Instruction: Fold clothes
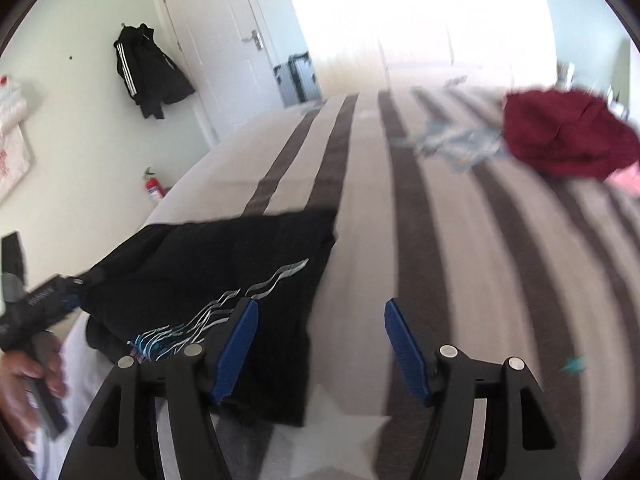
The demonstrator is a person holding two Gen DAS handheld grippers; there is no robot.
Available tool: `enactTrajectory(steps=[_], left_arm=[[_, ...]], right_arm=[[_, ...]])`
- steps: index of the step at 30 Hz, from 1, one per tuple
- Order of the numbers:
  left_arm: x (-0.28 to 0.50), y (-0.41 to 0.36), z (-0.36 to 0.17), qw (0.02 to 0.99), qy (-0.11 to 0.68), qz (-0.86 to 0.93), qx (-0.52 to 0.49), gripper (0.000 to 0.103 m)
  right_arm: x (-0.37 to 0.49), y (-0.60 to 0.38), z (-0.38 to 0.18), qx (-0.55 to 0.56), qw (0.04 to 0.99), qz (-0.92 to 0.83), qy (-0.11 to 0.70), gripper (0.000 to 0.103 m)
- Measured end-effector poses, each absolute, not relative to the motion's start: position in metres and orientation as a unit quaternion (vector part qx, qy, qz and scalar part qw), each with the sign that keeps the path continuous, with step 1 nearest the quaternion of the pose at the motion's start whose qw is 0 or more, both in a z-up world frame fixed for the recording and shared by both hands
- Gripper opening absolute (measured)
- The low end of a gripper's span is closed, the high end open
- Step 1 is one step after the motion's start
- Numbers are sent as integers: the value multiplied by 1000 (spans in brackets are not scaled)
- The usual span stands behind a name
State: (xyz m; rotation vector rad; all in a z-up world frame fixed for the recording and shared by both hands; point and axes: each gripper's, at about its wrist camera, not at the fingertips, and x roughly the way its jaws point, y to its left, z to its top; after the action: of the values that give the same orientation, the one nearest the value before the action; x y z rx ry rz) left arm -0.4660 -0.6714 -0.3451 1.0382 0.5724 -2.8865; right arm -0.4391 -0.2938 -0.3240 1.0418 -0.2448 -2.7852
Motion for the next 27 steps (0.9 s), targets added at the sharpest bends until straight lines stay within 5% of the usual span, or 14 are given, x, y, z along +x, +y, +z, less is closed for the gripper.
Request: enactTrajectory(steps=[3, 6, 7, 11, 20, 27], left_arm=[[-474, -660, -318, 22, 140, -941, 308, 70], [-507, -611, -304, -17, 63, -943, 326, 8], [-520, -594, -304, -29, 47, -942, 332, 0], [-570, -554, -334, -55, 32, -916, 396, 0], [-587, -563, -383, -1, 6, -912, 411, 2], [-575, -577, -369, 51, 29, -922, 382, 2]], right_arm=[[-449, -307, -302, 331, 70, -940, -51, 62], [-479, -332, -288, 318, 95, -942, -45, 61], [-493, -341, -288, 322, 102, -940, -42, 56], [-543, -369, -306, 363, 125, -923, -39, 22], [-544, -363, -365, 386, 105, -916, -27, 0], [-542, -340, -357, 383, 66, -919, -65, 0]])
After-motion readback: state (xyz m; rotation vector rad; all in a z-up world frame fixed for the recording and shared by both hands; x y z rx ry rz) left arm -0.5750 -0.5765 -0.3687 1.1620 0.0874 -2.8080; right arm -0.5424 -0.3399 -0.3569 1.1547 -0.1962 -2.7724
